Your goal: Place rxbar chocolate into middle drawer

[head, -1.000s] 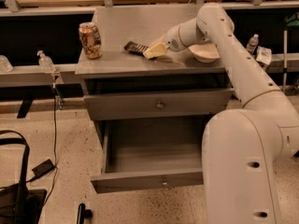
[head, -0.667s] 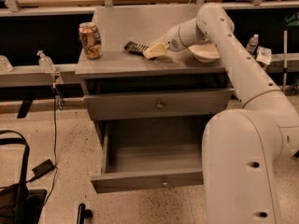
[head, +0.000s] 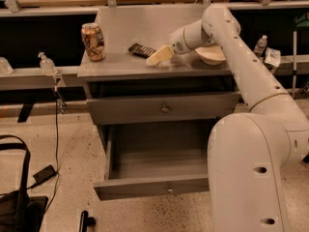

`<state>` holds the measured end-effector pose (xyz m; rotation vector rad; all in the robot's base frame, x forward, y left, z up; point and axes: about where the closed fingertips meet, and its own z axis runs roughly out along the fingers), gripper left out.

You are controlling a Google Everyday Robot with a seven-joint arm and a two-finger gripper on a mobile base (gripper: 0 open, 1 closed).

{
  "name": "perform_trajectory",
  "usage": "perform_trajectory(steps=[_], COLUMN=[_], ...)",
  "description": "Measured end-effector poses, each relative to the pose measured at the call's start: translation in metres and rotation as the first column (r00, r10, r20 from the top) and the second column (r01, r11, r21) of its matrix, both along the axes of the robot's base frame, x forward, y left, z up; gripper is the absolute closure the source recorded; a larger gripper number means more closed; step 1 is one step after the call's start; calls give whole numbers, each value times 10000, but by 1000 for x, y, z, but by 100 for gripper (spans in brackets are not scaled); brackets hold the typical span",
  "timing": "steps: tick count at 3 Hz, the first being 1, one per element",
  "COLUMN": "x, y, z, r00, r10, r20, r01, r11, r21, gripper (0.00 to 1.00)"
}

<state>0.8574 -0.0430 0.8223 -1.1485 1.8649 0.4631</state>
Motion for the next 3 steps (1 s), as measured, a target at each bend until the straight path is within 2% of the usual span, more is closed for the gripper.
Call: perform_trajectory(steps=[1, 2, 3], x=[0, -1, -1], y=[-1, -8, 7], z=[4, 32, 16], r00=[10000, 9987, 9995], r10=[12, 15, 199], r20=[58, 511, 260], r01=[-13, -41, -215], r11=[9999, 9987, 9979], r21=[120, 505, 617], gripper=[0, 0, 0])
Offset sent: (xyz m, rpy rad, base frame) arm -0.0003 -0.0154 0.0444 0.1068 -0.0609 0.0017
